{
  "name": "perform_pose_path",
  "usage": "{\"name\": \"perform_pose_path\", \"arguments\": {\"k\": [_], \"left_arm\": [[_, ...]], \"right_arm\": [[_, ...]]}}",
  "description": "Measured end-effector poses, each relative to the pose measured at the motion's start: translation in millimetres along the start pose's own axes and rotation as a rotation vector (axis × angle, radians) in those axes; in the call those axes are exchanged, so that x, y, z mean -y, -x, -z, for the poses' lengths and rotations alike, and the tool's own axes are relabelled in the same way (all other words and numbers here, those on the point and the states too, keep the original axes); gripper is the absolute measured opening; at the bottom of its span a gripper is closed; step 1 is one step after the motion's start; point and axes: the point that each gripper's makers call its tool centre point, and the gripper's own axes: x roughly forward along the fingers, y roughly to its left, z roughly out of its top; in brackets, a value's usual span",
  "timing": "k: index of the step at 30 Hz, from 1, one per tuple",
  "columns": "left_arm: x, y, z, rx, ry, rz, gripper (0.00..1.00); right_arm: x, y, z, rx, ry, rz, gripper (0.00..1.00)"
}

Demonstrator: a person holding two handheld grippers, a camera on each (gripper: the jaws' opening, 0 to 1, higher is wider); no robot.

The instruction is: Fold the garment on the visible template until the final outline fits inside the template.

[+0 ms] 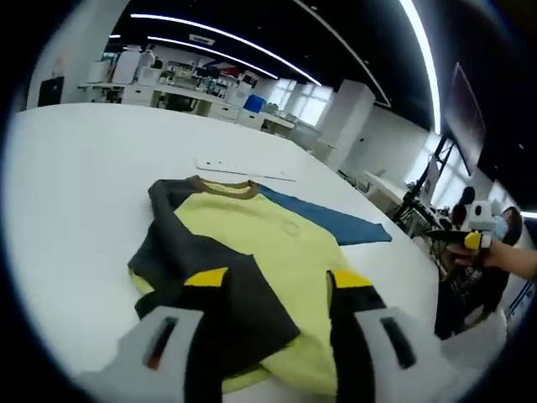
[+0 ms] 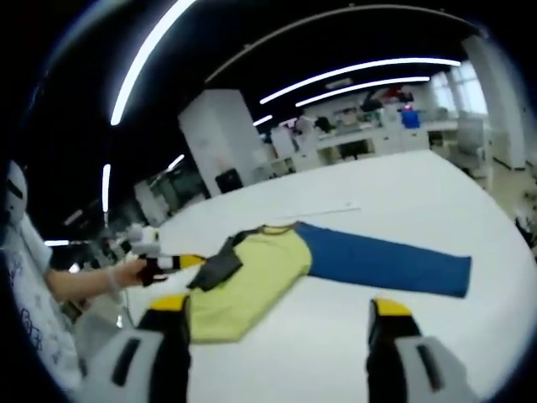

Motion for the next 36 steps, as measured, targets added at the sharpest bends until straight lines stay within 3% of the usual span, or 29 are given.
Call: {"name": "perform_pose_path", "arguments": {"k": [6,14,18,23,26,28,36], "left_arm": [[-6.1,6.0,-2.7,0.006,0.017,-0.009,0.78],[-24.3,15.2,3.1,-0.021,0.061,-0.04,0.92],[-41.1,20.0,10.6,-0.041,0.083,-0.092,0.84],[-57.5,21.8,18.9,-0.059,0.12,-0.164,0.72],[-77.7,24.3,36.0,-0.084,0.181,-0.195,0.57],[-77.3,24.8,35.8,-0.049,0.235,-0.191,0.47],[-89.7,30.0,46.7,-0.053,0.276,-0.215,0.24]], "right_arm": [[1.0,-0.5,0.4,-0.005,0.006,0.002,0.88],[6.1,0.0,2.9,-0.031,0.057,0.038,0.99],[6.5,-1.8,9.6,-0.068,0.114,0.055,0.99],[5.3,-3.6,11.2,-0.067,0.097,0.042,0.99],[4.0,-5.0,12.3,-0.066,0.089,0.039,0.99],[3.7,-4.6,12.9,-0.067,0.087,0.036,0.99],[2.2,-2.4,15.7,-0.065,0.068,0.042,0.99]]}}
